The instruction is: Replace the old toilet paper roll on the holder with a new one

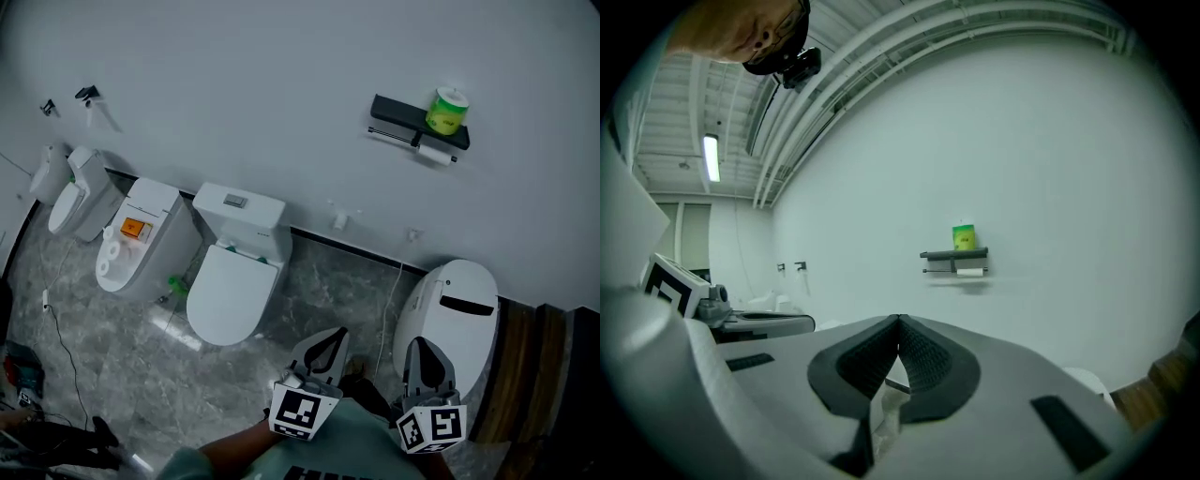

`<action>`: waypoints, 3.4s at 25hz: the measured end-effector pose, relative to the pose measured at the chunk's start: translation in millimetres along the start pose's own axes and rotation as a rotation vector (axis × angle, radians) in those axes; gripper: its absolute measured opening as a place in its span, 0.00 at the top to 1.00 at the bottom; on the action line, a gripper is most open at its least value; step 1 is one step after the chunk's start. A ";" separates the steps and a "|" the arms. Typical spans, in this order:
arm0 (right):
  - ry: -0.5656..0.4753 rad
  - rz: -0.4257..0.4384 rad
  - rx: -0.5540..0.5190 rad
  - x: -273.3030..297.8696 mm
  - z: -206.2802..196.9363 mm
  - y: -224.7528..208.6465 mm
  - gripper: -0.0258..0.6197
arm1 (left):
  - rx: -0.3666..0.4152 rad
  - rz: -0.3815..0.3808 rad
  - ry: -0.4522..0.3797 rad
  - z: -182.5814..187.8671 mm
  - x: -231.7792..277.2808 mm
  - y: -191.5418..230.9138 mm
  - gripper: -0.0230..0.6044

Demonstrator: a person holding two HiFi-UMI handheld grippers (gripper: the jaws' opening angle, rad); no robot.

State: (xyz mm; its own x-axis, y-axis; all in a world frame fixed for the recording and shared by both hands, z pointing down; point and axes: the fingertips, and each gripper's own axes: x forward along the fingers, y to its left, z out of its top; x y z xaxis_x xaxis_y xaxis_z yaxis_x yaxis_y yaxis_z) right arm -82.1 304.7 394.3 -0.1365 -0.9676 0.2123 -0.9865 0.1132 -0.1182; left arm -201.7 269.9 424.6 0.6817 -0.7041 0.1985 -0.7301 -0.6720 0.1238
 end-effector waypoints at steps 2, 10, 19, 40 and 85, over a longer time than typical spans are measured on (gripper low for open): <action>0.004 0.012 0.012 8.8 -2.2 -11.1 0.95 | 0.006 0.014 0.013 0.5 12.0 0.1 0.95; -0.023 0.082 0.031 54.7 20.0 -68.4 0.95 | 0.064 0.070 -0.007 24.7 81.6 -9.1 0.95; -0.055 0.152 0.045 89.2 32.9 -126.2 0.95 | 0.072 0.127 0.036 33.8 142.6 -24.1 0.95; -0.057 0.037 0.061 145.1 44.8 -194.6 0.95 | 0.131 -0.013 0.068 46.8 247.2 -19.8 0.95; -0.005 -0.135 0.138 347.5 76.3 -183.0 0.95 | 0.046 -0.105 -0.005 97.0 363.7 167.3 0.95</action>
State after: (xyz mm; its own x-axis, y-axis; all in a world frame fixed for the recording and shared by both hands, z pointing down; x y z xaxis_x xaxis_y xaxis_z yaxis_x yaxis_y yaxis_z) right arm 57.9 -69.4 415.7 -0.0030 -0.9731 0.2303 -0.9739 -0.0494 -0.2214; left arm -71.5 -120.8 423.2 0.7547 -0.6304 0.1817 -0.6518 -0.7519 0.0991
